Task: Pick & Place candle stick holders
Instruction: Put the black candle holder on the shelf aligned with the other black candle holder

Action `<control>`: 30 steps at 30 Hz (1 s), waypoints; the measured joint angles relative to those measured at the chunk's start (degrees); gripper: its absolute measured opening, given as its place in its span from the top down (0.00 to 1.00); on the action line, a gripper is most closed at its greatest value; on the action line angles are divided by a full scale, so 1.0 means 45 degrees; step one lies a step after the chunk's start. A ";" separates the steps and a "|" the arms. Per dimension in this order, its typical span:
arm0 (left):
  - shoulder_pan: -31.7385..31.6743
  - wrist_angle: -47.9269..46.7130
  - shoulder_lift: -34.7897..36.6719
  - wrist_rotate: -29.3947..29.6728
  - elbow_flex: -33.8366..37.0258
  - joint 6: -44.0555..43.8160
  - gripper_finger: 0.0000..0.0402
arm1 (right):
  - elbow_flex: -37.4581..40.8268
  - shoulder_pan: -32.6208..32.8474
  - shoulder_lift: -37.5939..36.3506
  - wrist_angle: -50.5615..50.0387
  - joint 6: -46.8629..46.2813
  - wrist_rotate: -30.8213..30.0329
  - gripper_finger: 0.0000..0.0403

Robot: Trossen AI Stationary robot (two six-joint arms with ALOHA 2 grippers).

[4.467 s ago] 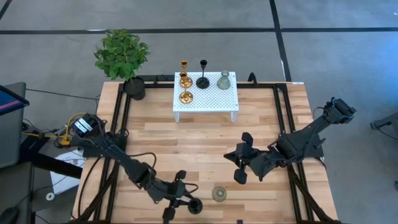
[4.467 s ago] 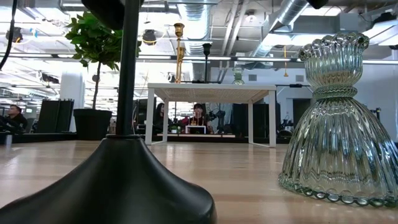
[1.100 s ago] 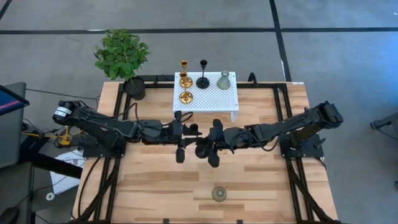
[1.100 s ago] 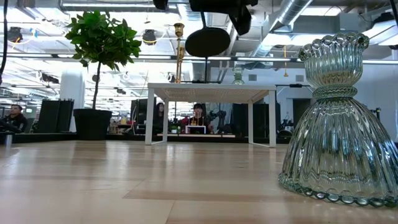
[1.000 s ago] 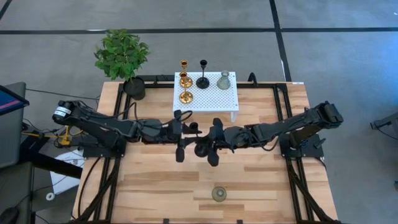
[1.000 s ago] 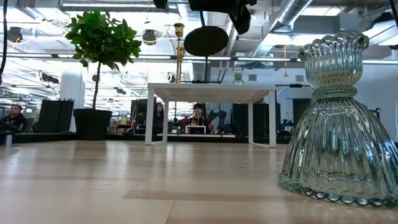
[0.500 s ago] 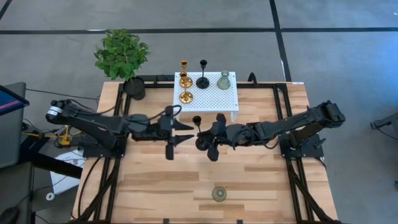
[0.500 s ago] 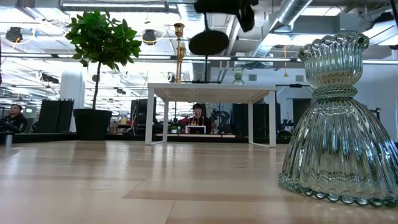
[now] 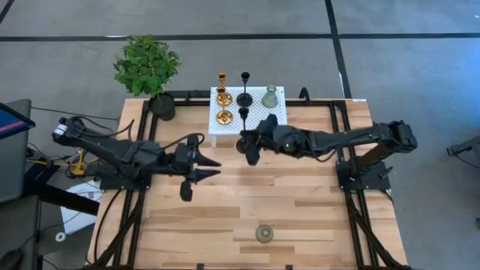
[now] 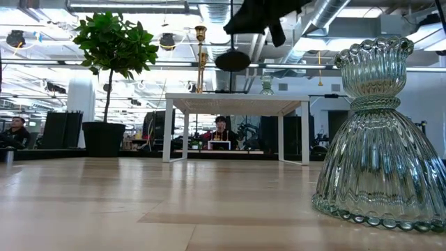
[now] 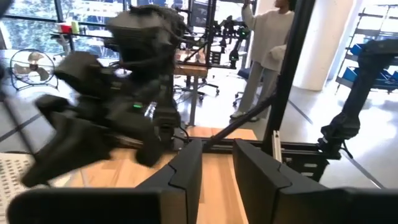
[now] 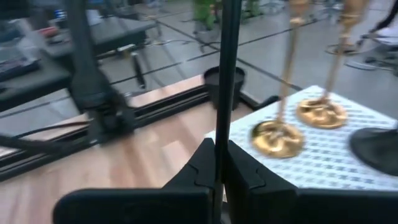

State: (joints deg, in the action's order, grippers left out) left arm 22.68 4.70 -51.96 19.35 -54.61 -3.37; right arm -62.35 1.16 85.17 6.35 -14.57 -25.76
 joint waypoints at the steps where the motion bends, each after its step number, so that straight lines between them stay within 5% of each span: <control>1: 0.0128 -0.0014 -0.0004 0.0126 0.0003 0.0011 0.78 | 0.0000 -0.0241 0.0000 -0.0002 0.0000 0.0008 1.00; 13: 0.0820 -0.0086 -0.0006 0.0793 0.0005 0.0022 0.87 | -0.0027 -0.2414 0.0841 0.1785 -0.0050 0.1083 1.00; 30: 0.0820 -0.0207 -0.0016 0.0792 0.0010 0.0022 0.95 | -0.0005 -0.3211 0.1961 0.2101 0.1325 -0.0045 1.00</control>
State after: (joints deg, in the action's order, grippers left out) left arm 26.37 3.77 -52.03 22.92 -54.57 -3.27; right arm -62.37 -13.29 93.99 15.80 -8.60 -25.96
